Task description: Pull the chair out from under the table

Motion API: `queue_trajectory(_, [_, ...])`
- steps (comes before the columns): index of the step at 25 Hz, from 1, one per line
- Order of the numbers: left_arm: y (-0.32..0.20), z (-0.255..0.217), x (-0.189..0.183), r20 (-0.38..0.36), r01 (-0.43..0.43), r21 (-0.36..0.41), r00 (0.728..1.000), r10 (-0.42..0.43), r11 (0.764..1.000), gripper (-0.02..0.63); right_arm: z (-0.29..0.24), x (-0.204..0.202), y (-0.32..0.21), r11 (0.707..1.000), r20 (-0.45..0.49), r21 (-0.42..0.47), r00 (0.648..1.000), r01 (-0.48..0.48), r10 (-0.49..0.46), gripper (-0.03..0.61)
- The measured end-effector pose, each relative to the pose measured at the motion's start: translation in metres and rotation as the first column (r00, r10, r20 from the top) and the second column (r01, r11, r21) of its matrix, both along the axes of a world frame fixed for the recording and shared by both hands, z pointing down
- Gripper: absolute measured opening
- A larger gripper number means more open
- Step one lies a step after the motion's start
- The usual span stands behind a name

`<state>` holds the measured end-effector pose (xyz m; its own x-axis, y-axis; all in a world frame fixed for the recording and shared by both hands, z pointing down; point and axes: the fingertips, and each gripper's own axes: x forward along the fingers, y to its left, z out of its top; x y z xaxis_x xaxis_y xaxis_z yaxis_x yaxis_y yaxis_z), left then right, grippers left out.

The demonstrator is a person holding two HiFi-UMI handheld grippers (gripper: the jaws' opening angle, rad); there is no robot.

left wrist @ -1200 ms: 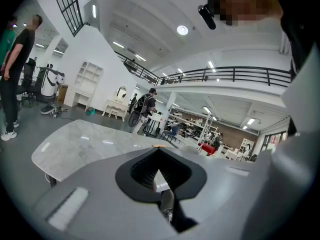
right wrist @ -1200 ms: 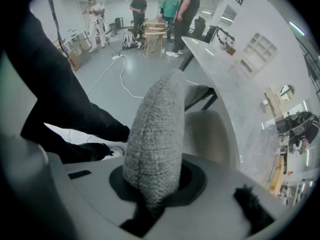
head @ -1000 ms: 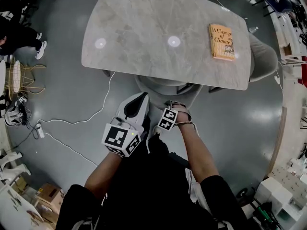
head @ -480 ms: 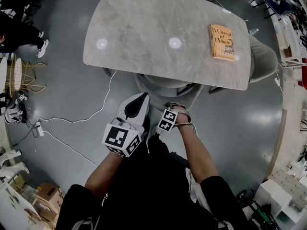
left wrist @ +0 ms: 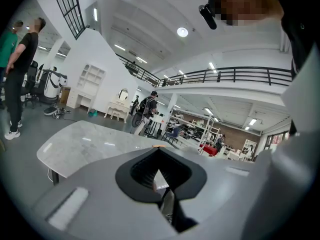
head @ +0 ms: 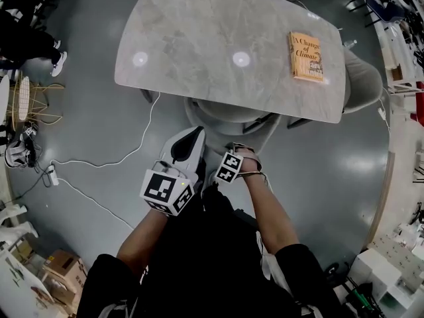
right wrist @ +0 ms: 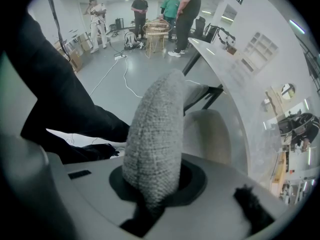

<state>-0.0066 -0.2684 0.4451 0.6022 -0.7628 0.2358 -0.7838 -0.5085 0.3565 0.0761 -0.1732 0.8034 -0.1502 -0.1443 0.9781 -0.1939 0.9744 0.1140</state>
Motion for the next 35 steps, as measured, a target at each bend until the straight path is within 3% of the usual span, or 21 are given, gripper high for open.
queue_trajectory(35, [0.037, -0.001, -0.005, 0.035, 0.053, 0.044, 0.998, -0.055, 0.998, 0.008, 0.001, 0.008, 0.064, 0.999, 0.009, -0.015, 0.999, 0.033, -0.033, 0.06])
